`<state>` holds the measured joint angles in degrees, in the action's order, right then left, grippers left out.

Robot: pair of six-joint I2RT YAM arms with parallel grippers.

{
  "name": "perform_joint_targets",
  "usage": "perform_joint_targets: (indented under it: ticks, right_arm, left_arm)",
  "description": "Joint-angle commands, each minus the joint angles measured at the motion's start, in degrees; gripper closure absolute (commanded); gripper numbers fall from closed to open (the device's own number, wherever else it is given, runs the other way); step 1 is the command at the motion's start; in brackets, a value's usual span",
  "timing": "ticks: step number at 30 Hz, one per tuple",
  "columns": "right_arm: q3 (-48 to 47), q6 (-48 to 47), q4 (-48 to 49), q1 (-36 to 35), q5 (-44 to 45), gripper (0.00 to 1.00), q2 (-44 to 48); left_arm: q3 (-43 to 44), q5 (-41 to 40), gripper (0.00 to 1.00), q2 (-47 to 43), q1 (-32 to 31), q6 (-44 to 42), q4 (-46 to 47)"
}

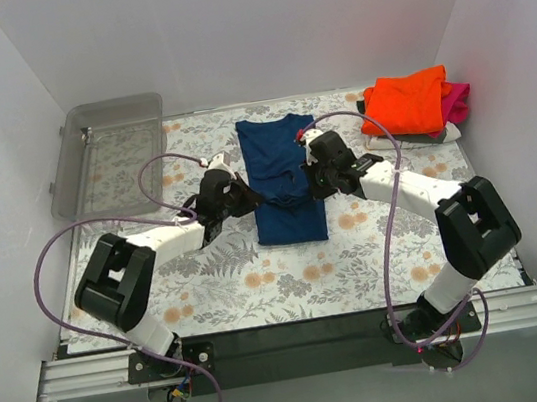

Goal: Fold and stack the t-shirts
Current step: Fold the tshirt

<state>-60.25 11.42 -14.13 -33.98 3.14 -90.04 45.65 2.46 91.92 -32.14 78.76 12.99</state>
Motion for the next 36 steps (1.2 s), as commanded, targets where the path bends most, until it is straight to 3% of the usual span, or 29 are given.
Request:
perform_joint_targets:
  ticks: [1,17,30,34,35,36]
  right_arm:
    - [-5.3,-2.6,2.2,1.6,-0.8,0.99,-2.8]
    - [-16.6,-4.9,0.2,5.4,-1.0,0.99,-14.5]
    - [-23.2,-4.4,-4.6,5.9,4.2,0.99,-20.0]
    - [-25.6,-4.5,-7.7,6.0,7.5,0.70,-19.1]
    - [-25.9,-4.6,-8.5,6.0,9.2,0.61,-18.7]
    - [-25.7,-4.6,-8.9,5.9,10.0,0.58,-17.3]
  left_arm:
    - [3.7,2.3,1.00,2.8,1.8,-2.5,2.5]
    - [15.9,5.7,1.00,16.0,5.9,-4.3,2.6]
    - [22.5,2.6,0.99,19.5,7.1,-6.0,-2.8]
    - [24.1,-3.7,0.55,17.1,7.2,-8.1,-6.5]
    - [24.5,-5.6,0.52,15.5,7.2,-8.6,-7.1]
    - [24.7,-6.2,0.48,14.6,7.1,-9.4,-7.7]
